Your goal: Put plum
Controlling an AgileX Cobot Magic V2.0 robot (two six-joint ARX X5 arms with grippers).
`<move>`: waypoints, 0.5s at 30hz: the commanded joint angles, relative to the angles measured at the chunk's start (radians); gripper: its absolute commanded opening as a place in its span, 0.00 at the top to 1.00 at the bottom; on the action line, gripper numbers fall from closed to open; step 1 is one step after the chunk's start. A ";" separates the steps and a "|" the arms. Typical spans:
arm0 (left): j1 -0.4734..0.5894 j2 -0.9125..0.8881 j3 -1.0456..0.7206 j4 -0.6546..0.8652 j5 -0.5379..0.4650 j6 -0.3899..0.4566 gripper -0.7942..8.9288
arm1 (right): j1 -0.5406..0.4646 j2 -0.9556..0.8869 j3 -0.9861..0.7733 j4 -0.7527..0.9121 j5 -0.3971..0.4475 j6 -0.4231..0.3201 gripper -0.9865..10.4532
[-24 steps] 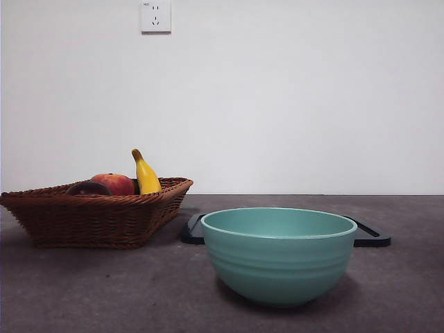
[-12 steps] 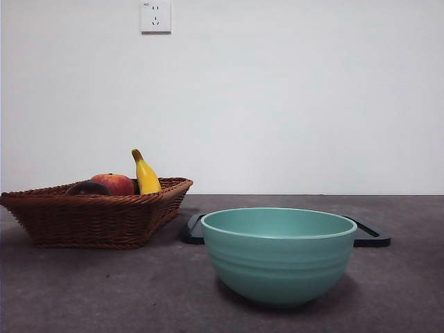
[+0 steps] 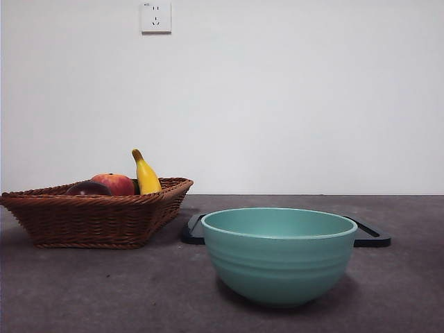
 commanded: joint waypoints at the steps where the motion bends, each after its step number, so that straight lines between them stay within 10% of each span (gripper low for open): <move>1: 0.011 -0.060 -0.117 0.052 -0.077 -0.011 0.91 | 0.009 0.007 0.017 0.010 0.000 -0.008 0.90; 15: 0.033 -0.339 -0.569 0.066 -0.164 -0.025 0.91 | 0.009 0.007 0.017 0.010 0.000 -0.008 0.90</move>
